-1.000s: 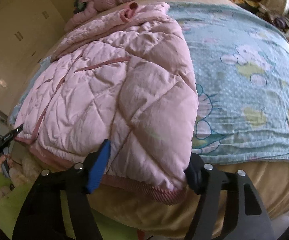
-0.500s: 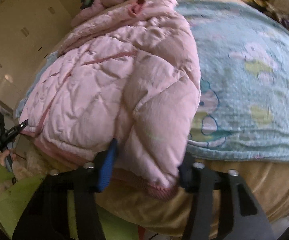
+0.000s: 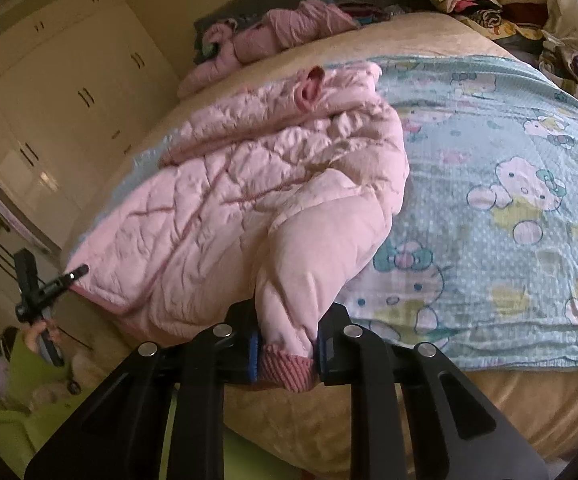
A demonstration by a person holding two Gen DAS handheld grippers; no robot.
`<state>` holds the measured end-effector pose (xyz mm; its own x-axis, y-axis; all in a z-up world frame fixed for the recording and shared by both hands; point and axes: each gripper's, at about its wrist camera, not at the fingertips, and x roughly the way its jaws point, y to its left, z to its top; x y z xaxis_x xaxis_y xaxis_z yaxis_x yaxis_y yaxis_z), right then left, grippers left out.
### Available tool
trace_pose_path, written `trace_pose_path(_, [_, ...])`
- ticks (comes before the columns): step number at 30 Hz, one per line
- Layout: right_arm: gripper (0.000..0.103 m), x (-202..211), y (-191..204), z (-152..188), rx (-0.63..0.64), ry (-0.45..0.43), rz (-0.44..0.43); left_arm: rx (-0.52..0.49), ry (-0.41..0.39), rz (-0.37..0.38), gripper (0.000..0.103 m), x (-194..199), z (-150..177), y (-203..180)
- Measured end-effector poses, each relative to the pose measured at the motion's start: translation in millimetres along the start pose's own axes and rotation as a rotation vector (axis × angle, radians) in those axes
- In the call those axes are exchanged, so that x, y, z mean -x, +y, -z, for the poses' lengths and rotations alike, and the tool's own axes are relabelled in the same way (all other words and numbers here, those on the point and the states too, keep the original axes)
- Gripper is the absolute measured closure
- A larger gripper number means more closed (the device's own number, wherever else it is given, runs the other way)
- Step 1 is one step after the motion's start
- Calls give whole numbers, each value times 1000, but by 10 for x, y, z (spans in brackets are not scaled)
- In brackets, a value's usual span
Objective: Fold large clothes
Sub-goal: 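Lift the hem with both tools and fold it over toward the collar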
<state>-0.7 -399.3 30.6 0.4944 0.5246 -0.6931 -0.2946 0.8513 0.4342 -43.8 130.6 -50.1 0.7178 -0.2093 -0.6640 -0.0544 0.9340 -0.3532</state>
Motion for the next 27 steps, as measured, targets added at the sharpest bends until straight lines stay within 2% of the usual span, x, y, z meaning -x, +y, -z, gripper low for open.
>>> trace_pose_path(13, [86,227,-7,-358,-56,-161,-98,-7,-86,30,87,200,-353,-143])
trace_pose_path(27, [86,259,-35,-717,-112,-274,-103,27,-157,58,87,244,-854,-138])
